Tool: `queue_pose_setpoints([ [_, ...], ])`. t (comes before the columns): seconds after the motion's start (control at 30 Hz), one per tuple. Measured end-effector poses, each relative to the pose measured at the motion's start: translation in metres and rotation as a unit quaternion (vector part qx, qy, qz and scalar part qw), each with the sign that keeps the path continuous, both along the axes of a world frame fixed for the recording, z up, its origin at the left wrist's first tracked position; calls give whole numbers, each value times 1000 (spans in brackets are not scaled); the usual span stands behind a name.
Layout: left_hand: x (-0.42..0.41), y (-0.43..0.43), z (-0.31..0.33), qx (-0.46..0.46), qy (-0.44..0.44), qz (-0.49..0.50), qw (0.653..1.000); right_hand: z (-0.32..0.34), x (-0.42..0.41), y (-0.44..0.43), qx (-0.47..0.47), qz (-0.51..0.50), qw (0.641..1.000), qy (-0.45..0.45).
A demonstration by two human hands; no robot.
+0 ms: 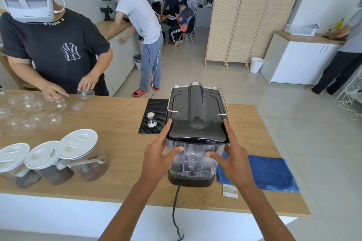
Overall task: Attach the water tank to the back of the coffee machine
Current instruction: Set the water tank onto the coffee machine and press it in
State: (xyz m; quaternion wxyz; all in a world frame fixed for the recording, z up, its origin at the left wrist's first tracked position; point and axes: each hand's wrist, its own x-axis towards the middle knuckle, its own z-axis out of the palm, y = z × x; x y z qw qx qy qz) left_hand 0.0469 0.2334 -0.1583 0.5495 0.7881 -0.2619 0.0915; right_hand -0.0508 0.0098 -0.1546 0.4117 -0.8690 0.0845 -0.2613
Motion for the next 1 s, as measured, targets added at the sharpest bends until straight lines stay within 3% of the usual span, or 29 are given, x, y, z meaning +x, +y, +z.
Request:
queue_pose_setpoints([
  [0.27,-1,1,-5,24,-13,4,1000,-5,0,3,5,-13,1000,10],
  [0.4,-7,8,-17,85,-28,22,996,-20,-9,9,51,-23,998,14],
  [0.57,-23,39,-68,160,21,36,986,-72,-38,18,-34,-89,993,68],
  [0.67,-32,54,-111,273,73,7,959,-113,-57,19,-57,-99,978,174],
  [0.8,-39,64,-151,422,129,-23,897,-155,-68,21,-98,-94,955,265],
  [0.9,-40,66,-169,472,103,-41,875,-172,-69,21,-136,-98,936,309],
  [1.0,-43,68,-179,479,81,-36,874,-178,-66,22,-163,-99,921,341],
])
